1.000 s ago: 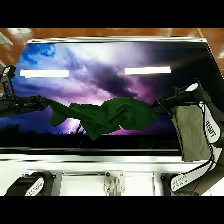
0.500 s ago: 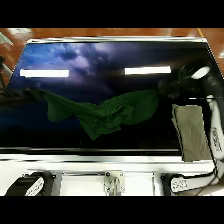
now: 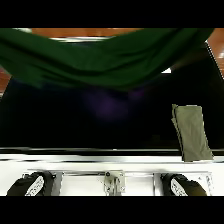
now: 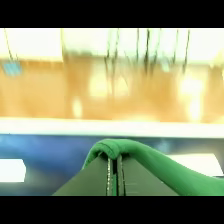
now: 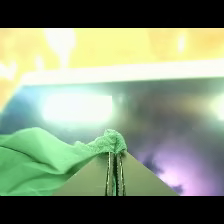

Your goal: Fold the shirts.

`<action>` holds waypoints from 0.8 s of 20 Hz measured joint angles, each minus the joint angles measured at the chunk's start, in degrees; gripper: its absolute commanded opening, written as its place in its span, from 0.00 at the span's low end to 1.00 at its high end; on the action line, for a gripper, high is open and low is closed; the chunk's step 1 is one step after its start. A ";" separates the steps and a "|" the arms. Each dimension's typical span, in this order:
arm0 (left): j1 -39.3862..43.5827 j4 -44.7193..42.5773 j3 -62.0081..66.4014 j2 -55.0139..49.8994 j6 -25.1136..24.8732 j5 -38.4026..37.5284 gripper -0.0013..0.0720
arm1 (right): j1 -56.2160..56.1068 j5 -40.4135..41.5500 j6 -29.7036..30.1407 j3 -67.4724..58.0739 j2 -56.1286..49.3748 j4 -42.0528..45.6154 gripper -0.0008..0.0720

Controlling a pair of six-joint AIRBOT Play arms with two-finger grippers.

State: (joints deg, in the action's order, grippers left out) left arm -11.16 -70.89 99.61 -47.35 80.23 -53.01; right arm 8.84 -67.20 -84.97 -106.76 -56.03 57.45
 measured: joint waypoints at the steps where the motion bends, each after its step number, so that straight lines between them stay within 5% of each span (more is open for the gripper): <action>1: -0.24 -1.18 1.86 0.20 -0.31 -0.50 0.07 | 0.00 -1.46 -1.11 -0.50 2.21 1.27 0.09; 6: -0.61 -9.86 2.58 0.04 -1.18 -9.88 0.07 | 0.00 -15.52 -3.91 -1.40 6.08 9.55 0.09; 11: -0.68 -14.69 -9.68 -0.74 -1.36 -14.01 0.07 | 0.00 -29.57 -4.76 2.93 2.12 11.56 0.09; 16: -0.63 -12.72 -24.20 -4.46 1.05 -9.20 0.07 | 0.00 -23.67 -4.31 16.04 -4.31 11.45 0.09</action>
State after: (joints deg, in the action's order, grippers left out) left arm -11.79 -83.61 75.42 -51.81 81.28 -62.22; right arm 8.84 -90.87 -89.27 -90.72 -60.34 68.90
